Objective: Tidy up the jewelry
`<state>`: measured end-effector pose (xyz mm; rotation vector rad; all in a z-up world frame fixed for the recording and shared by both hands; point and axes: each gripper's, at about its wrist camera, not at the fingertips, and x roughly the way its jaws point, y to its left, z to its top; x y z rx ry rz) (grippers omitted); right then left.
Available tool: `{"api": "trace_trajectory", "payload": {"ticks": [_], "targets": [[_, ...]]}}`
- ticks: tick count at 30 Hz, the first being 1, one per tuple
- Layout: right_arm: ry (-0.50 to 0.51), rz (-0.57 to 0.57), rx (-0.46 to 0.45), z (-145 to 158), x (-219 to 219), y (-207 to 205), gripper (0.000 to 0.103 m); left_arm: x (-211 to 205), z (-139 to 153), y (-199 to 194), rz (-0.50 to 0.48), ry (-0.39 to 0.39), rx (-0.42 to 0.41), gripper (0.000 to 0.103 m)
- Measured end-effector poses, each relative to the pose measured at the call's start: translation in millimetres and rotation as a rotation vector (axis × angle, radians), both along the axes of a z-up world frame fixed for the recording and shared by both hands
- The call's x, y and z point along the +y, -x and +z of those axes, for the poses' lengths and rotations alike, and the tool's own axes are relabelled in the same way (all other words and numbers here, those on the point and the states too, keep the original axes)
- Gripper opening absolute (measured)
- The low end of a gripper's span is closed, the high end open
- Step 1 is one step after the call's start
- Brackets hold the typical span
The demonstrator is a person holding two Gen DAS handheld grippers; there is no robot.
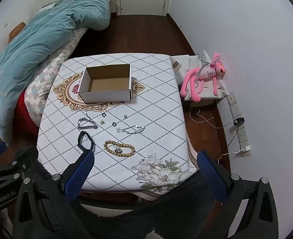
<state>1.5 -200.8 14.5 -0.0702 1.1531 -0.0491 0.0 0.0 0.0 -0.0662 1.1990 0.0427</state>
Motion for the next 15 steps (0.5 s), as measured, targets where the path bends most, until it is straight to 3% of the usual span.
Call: {"api": "trace_trajectory", "payload": {"ticks": [15], "targets": [[-0.031, -0.004, 0.020, 10.5, 2.2, 3.6, 0.103, 3.0, 13.2, 2.0, 0.009, 0.006, -0.004, 0.103]]}}
